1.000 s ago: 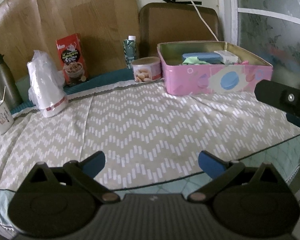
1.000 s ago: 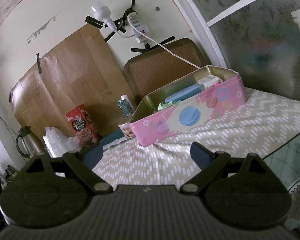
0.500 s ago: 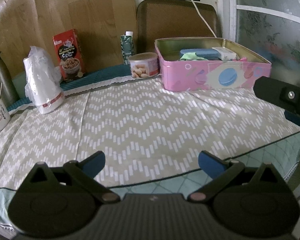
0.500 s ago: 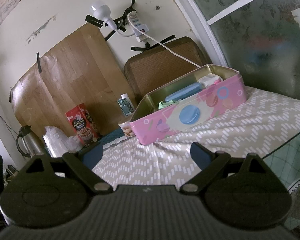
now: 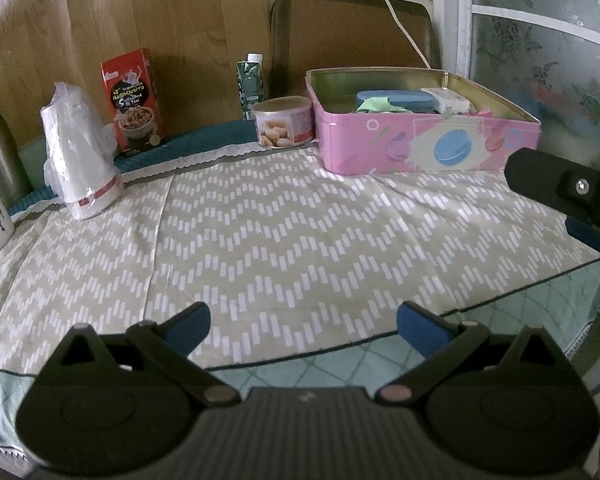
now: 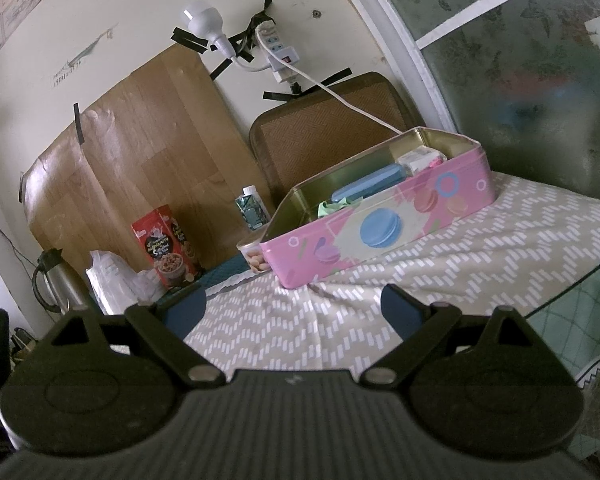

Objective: Organize soft objects

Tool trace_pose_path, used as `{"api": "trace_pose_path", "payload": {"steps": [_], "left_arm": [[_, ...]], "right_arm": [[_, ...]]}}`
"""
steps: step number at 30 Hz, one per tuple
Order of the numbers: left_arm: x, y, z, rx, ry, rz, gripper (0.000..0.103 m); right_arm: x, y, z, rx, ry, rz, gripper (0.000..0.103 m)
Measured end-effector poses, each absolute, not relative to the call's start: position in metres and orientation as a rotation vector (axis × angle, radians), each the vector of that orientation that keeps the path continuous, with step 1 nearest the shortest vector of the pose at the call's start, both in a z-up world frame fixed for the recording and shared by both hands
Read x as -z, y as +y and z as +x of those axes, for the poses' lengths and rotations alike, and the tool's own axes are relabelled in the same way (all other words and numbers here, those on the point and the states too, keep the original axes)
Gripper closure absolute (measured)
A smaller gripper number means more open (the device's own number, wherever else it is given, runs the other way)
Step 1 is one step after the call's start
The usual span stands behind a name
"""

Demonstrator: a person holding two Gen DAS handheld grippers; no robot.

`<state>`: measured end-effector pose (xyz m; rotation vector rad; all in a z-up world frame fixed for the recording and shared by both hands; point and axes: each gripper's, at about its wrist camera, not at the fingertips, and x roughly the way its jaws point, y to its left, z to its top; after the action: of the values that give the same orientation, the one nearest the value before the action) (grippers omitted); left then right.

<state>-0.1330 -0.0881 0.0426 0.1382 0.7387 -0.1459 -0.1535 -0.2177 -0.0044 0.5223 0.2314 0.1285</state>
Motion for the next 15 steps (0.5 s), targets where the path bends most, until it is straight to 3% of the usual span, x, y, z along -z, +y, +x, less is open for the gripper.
{"api": "trace_pose_path", "payload": {"steps": [15], "left_arm": [[-0.0461, -0.0804, -0.1344, 0.159, 0.701, 0.111, 0.000]], "right_arm": [[0.0044, -0.2153, -0.1546, -0.123, 0.232, 0.520, 0.007]]}}
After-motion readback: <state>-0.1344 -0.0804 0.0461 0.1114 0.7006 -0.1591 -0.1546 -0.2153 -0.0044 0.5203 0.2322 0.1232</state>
